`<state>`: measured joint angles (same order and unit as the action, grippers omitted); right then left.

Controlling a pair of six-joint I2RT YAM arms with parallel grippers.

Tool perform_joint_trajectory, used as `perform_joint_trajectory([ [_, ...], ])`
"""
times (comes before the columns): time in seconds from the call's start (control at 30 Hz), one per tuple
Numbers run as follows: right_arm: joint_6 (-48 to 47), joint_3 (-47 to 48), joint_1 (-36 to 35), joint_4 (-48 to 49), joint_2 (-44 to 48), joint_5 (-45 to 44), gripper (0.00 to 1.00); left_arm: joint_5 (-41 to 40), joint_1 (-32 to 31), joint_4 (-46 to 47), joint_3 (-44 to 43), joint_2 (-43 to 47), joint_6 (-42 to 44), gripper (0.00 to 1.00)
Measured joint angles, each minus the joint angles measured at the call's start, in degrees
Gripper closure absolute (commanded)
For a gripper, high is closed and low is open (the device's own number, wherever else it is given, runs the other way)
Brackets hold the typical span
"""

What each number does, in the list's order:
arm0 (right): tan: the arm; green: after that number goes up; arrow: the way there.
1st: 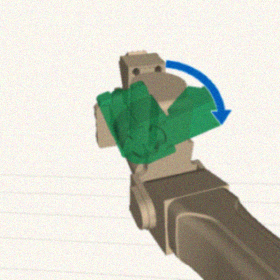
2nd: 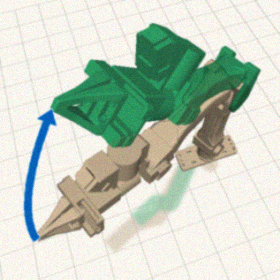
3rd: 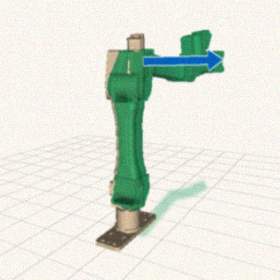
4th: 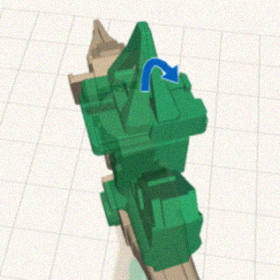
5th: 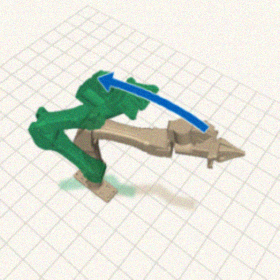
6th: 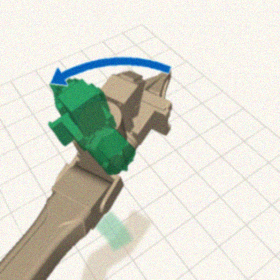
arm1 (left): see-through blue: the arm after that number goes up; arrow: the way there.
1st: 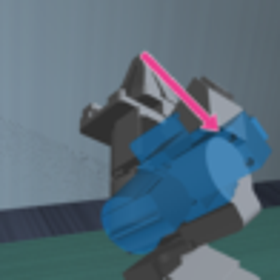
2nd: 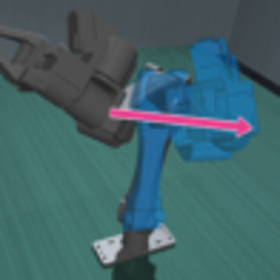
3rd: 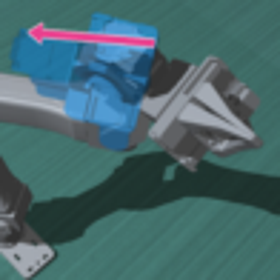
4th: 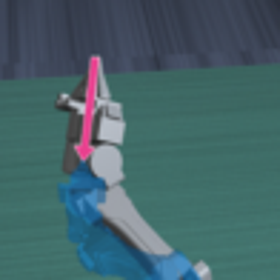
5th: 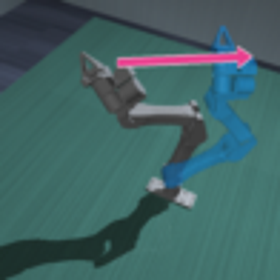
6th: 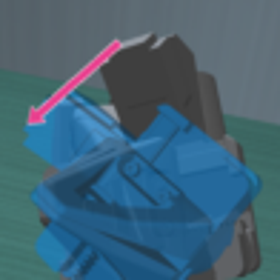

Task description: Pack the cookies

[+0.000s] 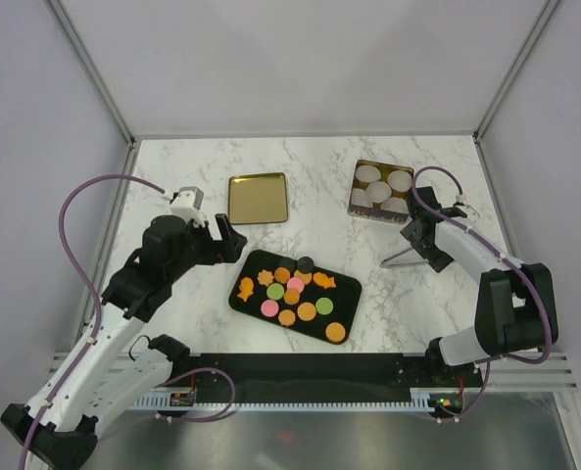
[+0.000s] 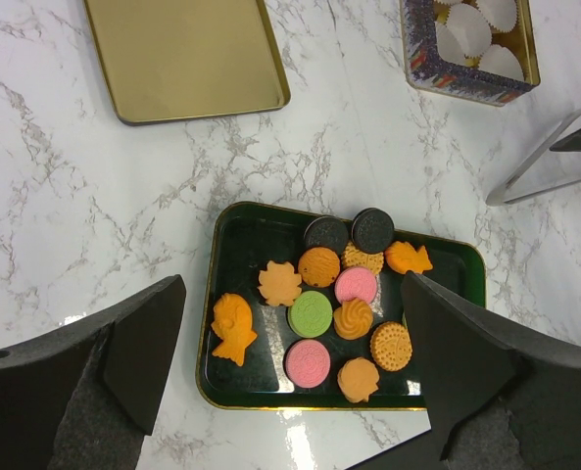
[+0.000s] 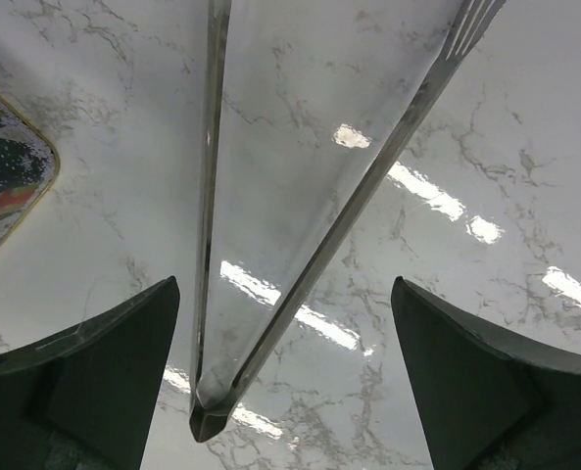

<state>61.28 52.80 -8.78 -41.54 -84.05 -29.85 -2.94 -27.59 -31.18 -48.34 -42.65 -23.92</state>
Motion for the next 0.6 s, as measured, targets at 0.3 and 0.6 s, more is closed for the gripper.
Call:
perform_joint_trajectory([
  [0.3, 7.56, -0.26, 0.02, 1.11, -2.51, 3.08, 0.02, 0.00, 0.00, 0.00, 0.00, -0.04, 0.00, 0.00],
  [0.6, 7.63, -0.57, 0.02, 2.29, -8.09, 2.82, 0.02, 0.00, 0.00, -0.02, 0.00, -0.09, 0.00, 0.00],
])
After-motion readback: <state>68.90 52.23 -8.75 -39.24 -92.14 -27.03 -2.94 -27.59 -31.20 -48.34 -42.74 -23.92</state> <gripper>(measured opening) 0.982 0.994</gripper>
